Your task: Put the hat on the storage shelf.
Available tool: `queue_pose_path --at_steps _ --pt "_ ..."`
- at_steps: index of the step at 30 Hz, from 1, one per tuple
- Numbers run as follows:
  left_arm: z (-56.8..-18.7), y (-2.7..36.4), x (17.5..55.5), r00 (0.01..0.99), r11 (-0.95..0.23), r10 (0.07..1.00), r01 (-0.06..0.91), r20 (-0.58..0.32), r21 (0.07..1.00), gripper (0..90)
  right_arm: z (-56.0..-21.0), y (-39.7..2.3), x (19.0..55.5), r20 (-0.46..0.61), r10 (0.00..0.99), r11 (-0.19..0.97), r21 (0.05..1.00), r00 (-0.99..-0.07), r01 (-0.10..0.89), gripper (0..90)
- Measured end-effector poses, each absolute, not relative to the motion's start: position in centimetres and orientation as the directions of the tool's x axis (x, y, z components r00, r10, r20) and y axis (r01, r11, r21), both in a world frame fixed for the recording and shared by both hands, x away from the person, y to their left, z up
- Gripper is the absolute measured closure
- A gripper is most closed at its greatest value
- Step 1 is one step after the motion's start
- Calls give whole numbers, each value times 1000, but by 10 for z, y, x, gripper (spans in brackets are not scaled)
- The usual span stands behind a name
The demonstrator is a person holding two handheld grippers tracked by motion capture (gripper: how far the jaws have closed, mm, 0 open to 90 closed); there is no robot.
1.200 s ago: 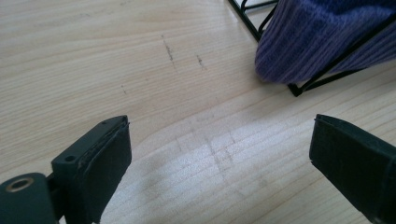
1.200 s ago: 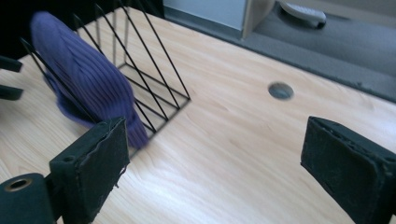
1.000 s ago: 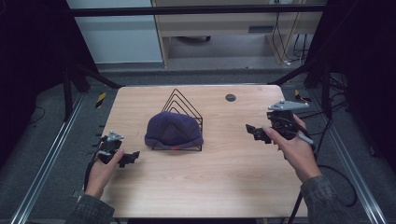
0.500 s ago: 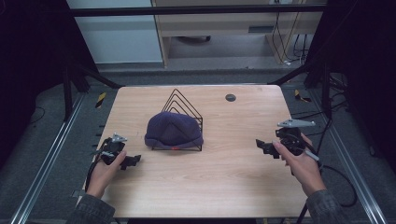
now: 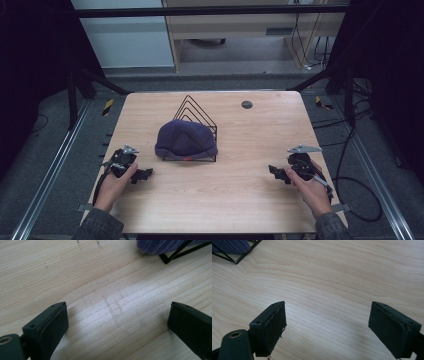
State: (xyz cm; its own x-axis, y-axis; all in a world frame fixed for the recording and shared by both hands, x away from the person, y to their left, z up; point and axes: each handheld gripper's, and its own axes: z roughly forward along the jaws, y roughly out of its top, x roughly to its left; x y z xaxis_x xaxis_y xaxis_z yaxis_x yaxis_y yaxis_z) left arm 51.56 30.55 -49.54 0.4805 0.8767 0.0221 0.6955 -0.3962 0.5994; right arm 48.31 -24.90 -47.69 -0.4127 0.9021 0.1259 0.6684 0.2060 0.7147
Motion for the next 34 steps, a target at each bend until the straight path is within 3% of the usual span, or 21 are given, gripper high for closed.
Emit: queue_pose_path --at_steps 6,14,21,22,34 --pt "-496 306 516 486 -401 874 693 23 600 0 -493 -239 489 150 916 163 709 -372 686 153" --pt "-497 306 517 486 -396 874 690 18 606 0 -500 -232 493 126 916 200 683 -382 703 129" --pt "-498 305 516 484 -392 875 689 16 609 0 -506 -224 488 48 921 240 711 -386 661 107" --pt "-498 305 517 484 -393 875 689 17 609 0 -509 -221 484 -2 922 270 721 -388 639 96" --pt "-498 305 517 489 -398 872 685 19 610 0 -512 -220 477 -7 915 277 740 -405 613 90"
